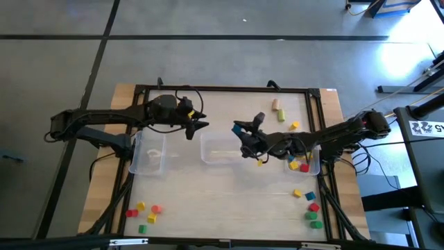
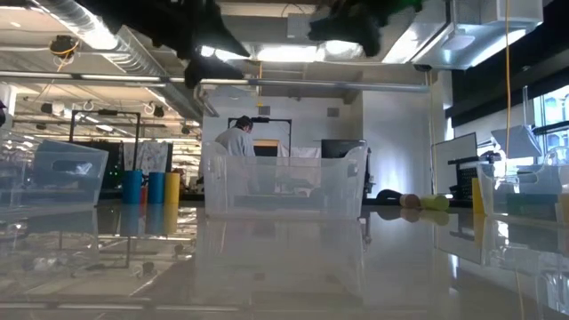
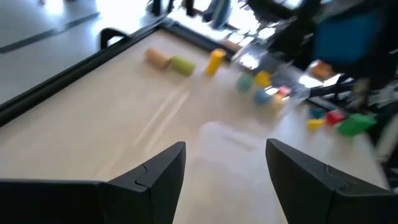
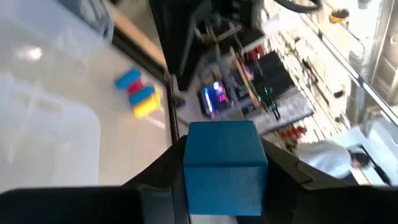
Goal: Sort blocks by size
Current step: Put the blue cube block into the right transparent bin
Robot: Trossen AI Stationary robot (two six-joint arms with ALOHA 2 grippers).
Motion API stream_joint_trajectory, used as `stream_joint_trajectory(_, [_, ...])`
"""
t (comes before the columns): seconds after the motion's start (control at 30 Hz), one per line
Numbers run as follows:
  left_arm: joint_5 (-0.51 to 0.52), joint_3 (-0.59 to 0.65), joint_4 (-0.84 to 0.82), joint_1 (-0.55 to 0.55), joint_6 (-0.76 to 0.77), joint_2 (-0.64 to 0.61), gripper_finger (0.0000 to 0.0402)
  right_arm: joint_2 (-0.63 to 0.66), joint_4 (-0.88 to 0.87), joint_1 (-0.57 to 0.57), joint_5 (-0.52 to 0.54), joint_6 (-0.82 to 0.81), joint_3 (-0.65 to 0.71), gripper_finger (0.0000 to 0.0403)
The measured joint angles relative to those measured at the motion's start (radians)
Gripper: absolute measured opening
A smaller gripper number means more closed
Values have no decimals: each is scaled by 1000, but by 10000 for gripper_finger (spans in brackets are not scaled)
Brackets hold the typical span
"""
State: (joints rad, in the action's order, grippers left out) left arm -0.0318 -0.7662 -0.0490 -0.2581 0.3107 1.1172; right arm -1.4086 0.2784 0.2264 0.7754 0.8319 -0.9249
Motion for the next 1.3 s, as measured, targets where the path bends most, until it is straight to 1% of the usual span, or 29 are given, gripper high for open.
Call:
stream_joint_trajectory(0.1, [24, 0, -40, -13, 0, 2, 219, 52, -128, 26, 70, -59, 0, 138])
stream_joint_trajectory(0.23, [39, 1, -48, -21, -7, 9, 219, 118, -337, 45, 126, -196, 0, 138])
stream_joint_trajectory(0.33, [60, 2, -37, -20, -10, 8, 219, 161, -518, 44, 134, -343, 0, 138])
stream_joint_trajectory(0.5, [65, 3, -40, -20, -24, 9, 219, 208, -806, 42, 123, -632, 0, 138])
stream_joint_trajectory(0.6, [65, 3, -42, -20, -26, 9, 219, 218, -966, 42, 74, -810, 0, 138])
stream_joint_trajectory(0.7, [65, 3, -40, -20, -25, 9, 219, 217, -1107, 42, 2, -954, 0, 138])
stream_joint_trajectory(0.87, [65, 3, -40, -20, -35, 9, 219, 214, -1273, 42, -144, -1111, 0, 138])
stream_joint_trajectory(0.97, [65, 3, -40, -20, -41, 9, 219, 214, -1359, 42, -211, -1216, 0, 138])
stream_joint_trajectory(1.07, [65, 3, -40, -20, -60, 9, 219, 214, -1447, 42, -255, -1324, 2, 138])
stream_joint_trajectory(1.17, [65, 3, -40, -20, -61, 9, 219, 213, -1521, 42, -263, -1398, 5, 138])
stream_joint_trajectory(1.3, [65, 3, -39, -20, -66, 9, 219, 194, -1566, 18, -298, -1410, 5, 138])
